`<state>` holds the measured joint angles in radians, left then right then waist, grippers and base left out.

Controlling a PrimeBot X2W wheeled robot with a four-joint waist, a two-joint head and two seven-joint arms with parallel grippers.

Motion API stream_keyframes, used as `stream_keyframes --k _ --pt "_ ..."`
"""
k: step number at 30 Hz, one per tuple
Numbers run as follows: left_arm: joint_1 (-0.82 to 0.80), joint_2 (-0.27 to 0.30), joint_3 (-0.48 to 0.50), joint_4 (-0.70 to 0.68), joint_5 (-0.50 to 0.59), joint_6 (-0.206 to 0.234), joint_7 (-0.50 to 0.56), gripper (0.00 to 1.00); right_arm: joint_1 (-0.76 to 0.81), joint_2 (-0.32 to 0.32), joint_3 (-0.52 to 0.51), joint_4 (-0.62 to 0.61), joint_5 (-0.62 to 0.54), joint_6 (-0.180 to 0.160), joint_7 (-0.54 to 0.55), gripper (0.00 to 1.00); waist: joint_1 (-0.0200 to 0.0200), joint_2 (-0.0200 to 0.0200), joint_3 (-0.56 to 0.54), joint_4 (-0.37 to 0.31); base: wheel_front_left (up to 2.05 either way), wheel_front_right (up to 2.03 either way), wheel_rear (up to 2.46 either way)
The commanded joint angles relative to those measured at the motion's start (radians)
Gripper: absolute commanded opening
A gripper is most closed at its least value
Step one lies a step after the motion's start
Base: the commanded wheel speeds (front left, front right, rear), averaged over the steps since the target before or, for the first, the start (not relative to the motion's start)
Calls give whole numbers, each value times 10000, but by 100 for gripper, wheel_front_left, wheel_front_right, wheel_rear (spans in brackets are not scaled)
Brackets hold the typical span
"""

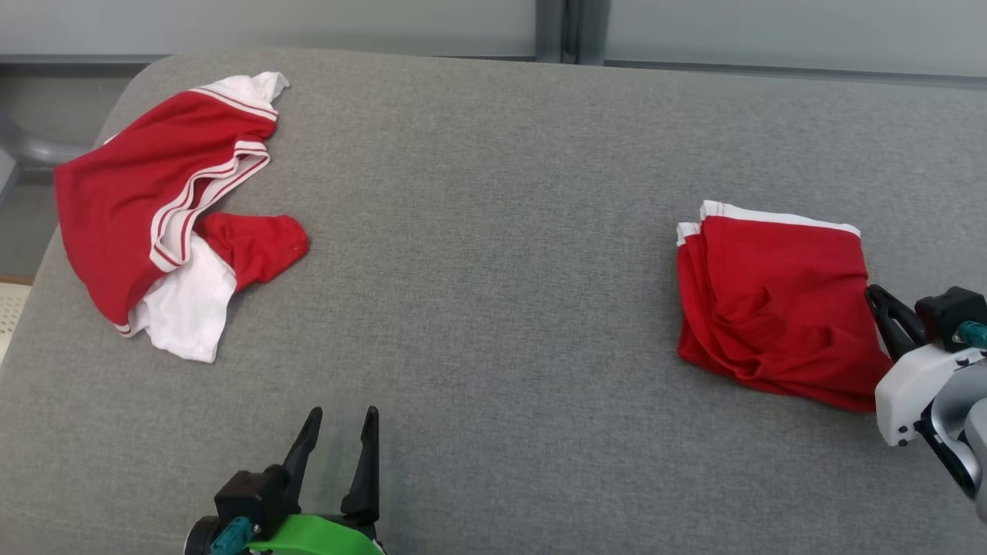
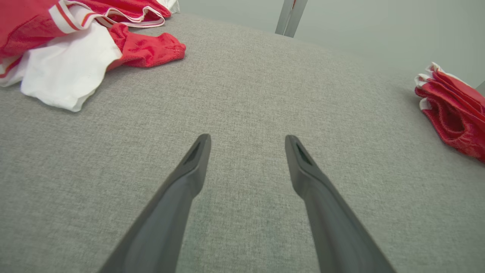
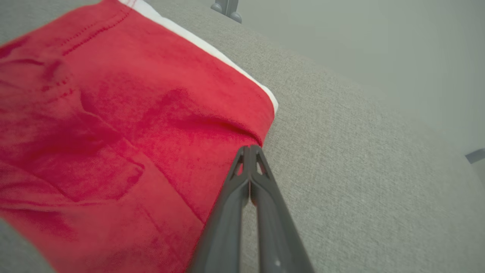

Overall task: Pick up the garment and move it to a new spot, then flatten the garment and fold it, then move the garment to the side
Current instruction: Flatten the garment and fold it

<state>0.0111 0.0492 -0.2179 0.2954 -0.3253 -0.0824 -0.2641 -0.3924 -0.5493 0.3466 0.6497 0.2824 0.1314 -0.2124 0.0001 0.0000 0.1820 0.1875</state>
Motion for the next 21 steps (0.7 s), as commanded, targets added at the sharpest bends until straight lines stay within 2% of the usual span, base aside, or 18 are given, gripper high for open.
stream_keyframes --k 1,9,21 --pt "-165 24 25 43 -122 10 -2 100 -306 -160 394 116 269 -14 0 0 -1 0 501 568 0 0 0" --pt "-53 22 119 71 -236 131 -2 100 -603 -908 2258 470 1598 -14 -301 0 -1 0 309 668 0 0 0" --pt "91 24 386 -95 -85 148 -2 100 -489 -1356 4130 -38 2871 -14 -521 0 -1 0 52 339 0 0 0"
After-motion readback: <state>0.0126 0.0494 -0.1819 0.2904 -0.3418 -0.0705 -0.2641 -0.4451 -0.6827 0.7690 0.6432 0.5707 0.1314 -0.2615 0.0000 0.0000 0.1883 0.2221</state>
